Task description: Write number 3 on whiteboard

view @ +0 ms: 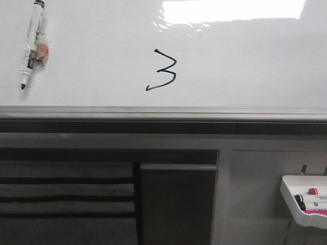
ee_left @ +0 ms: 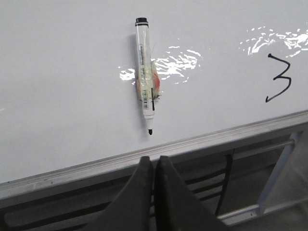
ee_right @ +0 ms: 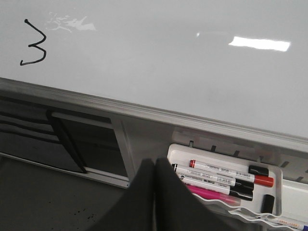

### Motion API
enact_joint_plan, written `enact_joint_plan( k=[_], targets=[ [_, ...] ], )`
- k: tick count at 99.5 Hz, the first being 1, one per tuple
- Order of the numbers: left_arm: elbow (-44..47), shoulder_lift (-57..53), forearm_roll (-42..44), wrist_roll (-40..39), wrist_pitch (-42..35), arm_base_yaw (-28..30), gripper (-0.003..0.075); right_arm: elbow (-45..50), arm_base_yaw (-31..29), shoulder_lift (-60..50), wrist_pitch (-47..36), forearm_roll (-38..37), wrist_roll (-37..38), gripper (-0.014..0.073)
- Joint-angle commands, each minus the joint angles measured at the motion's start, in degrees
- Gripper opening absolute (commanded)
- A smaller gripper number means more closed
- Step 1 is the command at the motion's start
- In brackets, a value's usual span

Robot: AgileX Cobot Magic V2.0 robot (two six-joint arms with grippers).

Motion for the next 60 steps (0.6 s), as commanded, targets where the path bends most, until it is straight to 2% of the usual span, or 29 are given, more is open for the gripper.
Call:
enact_joint_plan(
  k=[1, 21, 37, 52, 60],
  targets=[
    [1.92, -4.75, -0.9, -0.65, -6.63, 0.63, -0.002, -1.46, -0.45, 0.12, -3.57, -1.33, -0.22, -0.0069],
    [12.68, -18.7, -0.1, -0.65, -13.33, 5.31, -0.002, -1.46, -0.45, 0.12, -3.57, -1.33, -0.22, -0.0069],
    [20.21, -26.2, -0.36, -1.2, -18.6, 6.18, -0.002, -1.46, -0.45, 0.12, -3.57, -1.33, -0.22, -0.0069],
    [24.12, -31.93, 11.58, -15.91, -18.72, 6.18, -0.002, -1.46, -0.45, 0.12, -3.57, -1.33, -0.22, -0.0069],
    [25.63, -32.82, 16.86, -18.87, -20.36, 6.18, -0.002, -1.46, -0.45, 0.12, -3.57, -1.33, -0.22, -0.0069]
  ],
)
